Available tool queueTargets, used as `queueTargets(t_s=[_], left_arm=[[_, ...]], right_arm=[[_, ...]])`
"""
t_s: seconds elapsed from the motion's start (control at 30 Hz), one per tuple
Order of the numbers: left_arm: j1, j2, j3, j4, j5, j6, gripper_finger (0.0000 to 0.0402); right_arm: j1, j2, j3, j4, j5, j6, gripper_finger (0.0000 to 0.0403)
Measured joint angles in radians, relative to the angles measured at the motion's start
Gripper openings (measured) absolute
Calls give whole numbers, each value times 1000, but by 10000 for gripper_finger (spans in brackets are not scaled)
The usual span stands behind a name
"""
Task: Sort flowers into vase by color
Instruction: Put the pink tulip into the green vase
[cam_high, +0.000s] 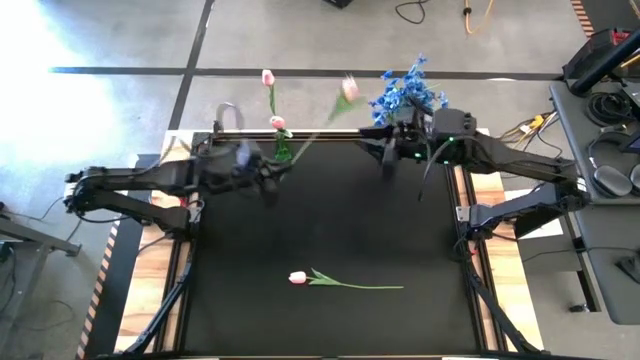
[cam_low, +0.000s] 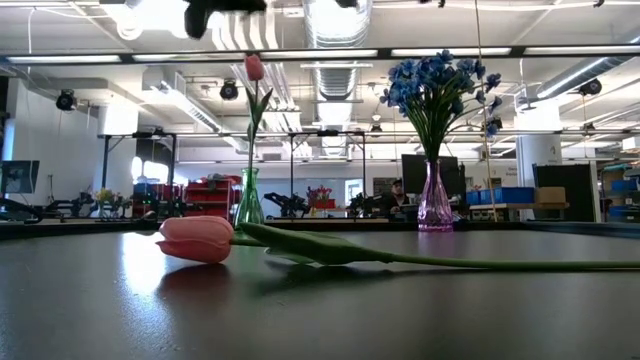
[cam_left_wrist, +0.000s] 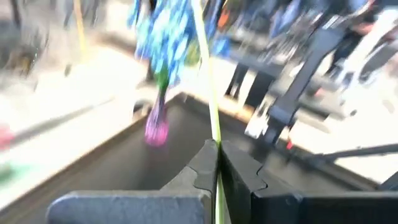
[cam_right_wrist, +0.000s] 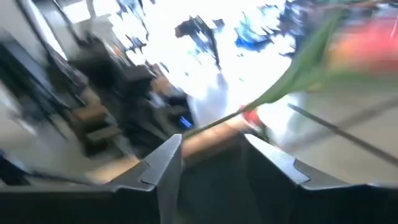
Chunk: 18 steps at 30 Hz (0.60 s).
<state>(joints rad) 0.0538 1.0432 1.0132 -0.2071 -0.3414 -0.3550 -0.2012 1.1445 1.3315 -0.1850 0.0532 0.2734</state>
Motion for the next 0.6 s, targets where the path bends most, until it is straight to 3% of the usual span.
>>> queueTargets(t_s=[0.13, 0.3, 0.6], left_arm=[[30, -65, 2, 81, 58, 114, 0], [72, -94, 3, 95, 214, 177, 0], [93, -145, 0, 97, 258, 242, 0]], right_arm=[[3, 95, 1, 274, -42, 106, 181], [3, 229, 43, 527, -45, 135, 189], [1, 410, 295, 510, -12, 121, 183]])
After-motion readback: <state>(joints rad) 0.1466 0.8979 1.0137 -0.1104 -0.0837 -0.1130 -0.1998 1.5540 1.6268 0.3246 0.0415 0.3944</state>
